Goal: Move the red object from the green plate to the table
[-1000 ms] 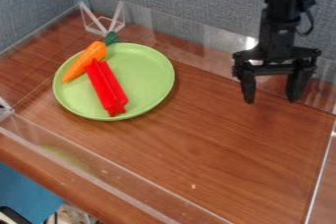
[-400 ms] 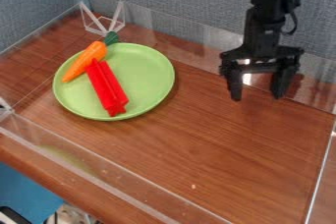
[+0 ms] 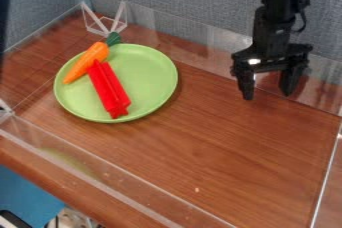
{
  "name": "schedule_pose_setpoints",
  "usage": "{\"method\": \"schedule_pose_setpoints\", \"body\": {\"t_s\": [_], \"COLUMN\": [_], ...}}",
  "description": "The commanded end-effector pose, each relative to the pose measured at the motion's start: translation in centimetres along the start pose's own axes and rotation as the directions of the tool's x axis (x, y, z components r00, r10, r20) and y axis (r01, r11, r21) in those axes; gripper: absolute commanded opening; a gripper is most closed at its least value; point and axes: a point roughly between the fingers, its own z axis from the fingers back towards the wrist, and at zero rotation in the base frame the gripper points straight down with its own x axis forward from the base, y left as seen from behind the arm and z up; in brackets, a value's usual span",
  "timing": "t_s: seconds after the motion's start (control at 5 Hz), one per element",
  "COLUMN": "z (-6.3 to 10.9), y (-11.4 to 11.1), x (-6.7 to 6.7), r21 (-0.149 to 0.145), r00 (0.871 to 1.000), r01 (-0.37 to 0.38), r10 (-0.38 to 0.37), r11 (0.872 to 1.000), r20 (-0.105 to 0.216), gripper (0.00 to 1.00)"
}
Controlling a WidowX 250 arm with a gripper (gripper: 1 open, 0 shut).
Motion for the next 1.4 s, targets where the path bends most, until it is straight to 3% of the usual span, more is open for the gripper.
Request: {"method": "schedule_pose_setpoints", "body": {"t_s": [0.0, 0.2, 0.4, 0.6, 1.0, 1.2], "z": [1.6, 1.2, 1.0, 2.5, 5.8, 8.5], "y": [-1.8, -2.8, -3.6, -4.1, -3.0, -1.4], "x": [1.7, 2.4, 1.9, 1.3, 0.7, 0.5], "r21": [-0.051, -0.050, -0.051, -0.071, -0.144, -0.193], "r00": [0.998, 0.996, 0.996, 0.996, 0.990, 0.983], "r01": [-0.041, -0.075, -0.069, -0.064, -0.132, -0.175], "r10": [0.044, 0.078, 0.072, 0.068, 0.138, 0.181], "r11": [0.998, 0.996, 0.996, 0.995, 0.981, 0.965], "r20": [0.049, 0.051, 0.051, 0.056, 0.034, 0.014], "gripper": [1.00, 0.00, 0.00, 0.00, 0.00, 1.00]}}
